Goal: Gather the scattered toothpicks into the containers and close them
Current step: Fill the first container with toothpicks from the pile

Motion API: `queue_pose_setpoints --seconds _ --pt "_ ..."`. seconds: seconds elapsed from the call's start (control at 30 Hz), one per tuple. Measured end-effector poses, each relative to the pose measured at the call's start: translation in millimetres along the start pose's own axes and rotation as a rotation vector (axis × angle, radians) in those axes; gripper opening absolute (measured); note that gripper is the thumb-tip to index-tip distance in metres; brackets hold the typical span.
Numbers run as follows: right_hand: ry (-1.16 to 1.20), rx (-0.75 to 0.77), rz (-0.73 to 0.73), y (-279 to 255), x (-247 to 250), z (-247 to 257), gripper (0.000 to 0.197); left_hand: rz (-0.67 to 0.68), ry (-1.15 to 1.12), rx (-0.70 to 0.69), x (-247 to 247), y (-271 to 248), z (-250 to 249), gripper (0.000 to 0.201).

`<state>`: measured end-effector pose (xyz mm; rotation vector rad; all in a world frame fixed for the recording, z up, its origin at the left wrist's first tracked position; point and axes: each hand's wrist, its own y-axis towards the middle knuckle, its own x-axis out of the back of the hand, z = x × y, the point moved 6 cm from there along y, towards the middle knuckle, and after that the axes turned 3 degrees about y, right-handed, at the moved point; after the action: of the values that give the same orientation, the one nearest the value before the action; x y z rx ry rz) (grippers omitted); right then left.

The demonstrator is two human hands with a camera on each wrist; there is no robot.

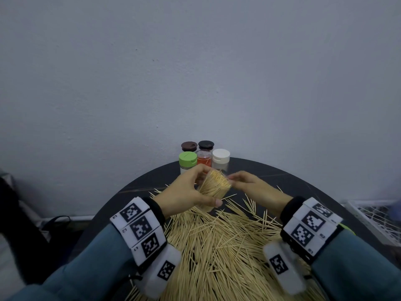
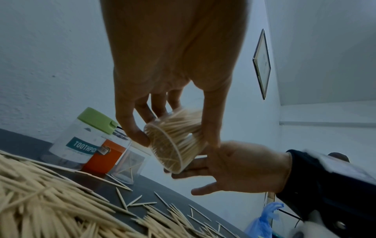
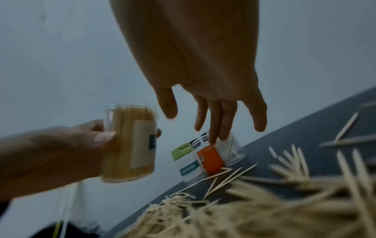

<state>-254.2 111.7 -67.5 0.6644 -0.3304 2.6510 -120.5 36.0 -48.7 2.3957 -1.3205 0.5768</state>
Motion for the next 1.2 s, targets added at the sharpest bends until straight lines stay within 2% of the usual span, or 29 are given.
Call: queue_pose_setpoints --seconds 0.13,0.27,0.4,0.5,0.67,0.9,1.03,1.2 --pt "-0.534 -0.121 0.143 11 0 -12 0.054 0.002 -0.004 0.014 2 1 0 0.059" --pt "-0.774 -0.169 0.266 11 -16 -16 0.073 -0.010 0.008 0.008 5 2 1 0.059" --pt "-0.921 -0.132 0.303 9 -28 -14 0.069 -0.031 0.025 0.022 8 2 2 0.065" --pt "-0.929 -0.152 0.307 7 -33 -14 0.061 -0.043 0.034 0.015 9 2 0 0.066" --pt "-0.983 -0.101 0.332 0 -44 -10 0.043 -0.045 0.008 0.011 11 -1 -3 0.064" --pt "-0.976 -0.100 0.326 -8 -46 -9 0.037 -0.034 -0.003 0.014 11 -2 -5 0.063" --pt "-0.830 -0.090 0.337 -8 -44 -9 0.032 -0.028 0.004 0.018 11 -2 -5 0.062" --pt "-0.476 -0.069 0.277 -5 -38 -12 0.026 0.000 0.021 0.019 8 -2 -5 0.062"
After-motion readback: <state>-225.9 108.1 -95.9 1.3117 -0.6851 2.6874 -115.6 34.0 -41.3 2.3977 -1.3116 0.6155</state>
